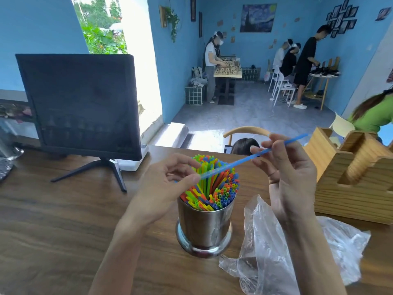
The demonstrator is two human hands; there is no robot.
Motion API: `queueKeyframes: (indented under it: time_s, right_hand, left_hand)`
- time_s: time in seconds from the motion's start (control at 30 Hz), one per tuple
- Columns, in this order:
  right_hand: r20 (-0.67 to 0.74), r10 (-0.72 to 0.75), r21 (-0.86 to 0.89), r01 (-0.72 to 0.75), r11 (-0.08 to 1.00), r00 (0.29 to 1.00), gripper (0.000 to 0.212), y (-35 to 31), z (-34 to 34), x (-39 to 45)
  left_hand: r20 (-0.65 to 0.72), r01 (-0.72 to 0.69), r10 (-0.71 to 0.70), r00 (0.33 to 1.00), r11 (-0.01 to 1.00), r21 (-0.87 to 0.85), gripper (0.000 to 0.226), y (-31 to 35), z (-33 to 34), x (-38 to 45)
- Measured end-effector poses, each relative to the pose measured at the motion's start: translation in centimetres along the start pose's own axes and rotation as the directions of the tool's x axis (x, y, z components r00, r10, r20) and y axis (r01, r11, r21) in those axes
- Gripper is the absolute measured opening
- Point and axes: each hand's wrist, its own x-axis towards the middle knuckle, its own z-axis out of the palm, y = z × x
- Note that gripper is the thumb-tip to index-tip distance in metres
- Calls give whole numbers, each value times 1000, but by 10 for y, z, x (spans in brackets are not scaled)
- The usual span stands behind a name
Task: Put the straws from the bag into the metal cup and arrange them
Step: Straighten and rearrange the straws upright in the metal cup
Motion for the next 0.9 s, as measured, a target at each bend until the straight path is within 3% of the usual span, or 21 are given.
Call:
queueKeyframes:
  time_s: [0.1, 0.23, 0.3, 0.4, 0.43, 0.53, 0.7, 0.9]
  right_hand:
    - [-11, -173, -172, 169, 970, 985, 28, 3, 7, -5]
    - [168, -268, -303, 309, 901, 949, 58, 23, 8, -14]
    - [251, -230, -430, 321, 844, 940, 46, 34, 6, -16]
    - [370, -228, -611, 421, 670, 900, 4, 45, 3, -16]
    - [372, -223, -637, 422, 645, 901, 14, 50, 1, -16]
    - [314, -140, -658, 321, 681, 939, 40, 52, 0, -16]
    - [170, -90, -514, 167, 841, 981, 48, 48, 3, -13]
    - [94, -54, -512, 95, 854, 994, 51, 45, 3, -13]
  left_hand:
    - [-209, -95, 107, 972, 993, 65, 11, -2, 9, 14]
    - [-276, -161, 253, 927, 934, 318, 14, -1, 23, 36]
    - [-231, -152, 287, 930, 869, 470, 14, 1, 28, 48]
    - [-67, -88, 157, 985, 805, 587, 18, -1, 31, 62]
    - [1, -86, 105, 994, 803, 590, 22, -4, 31, 66]
    - [131, -71, -4, 991, 826, 560, 29, -8, 29, 70]
    - [143, -43, -46, 989, 825, 564, 28, -5, 27, 73]
    - [109, -50, -10, 994, 842, 537, 13, -6, 29, 78]
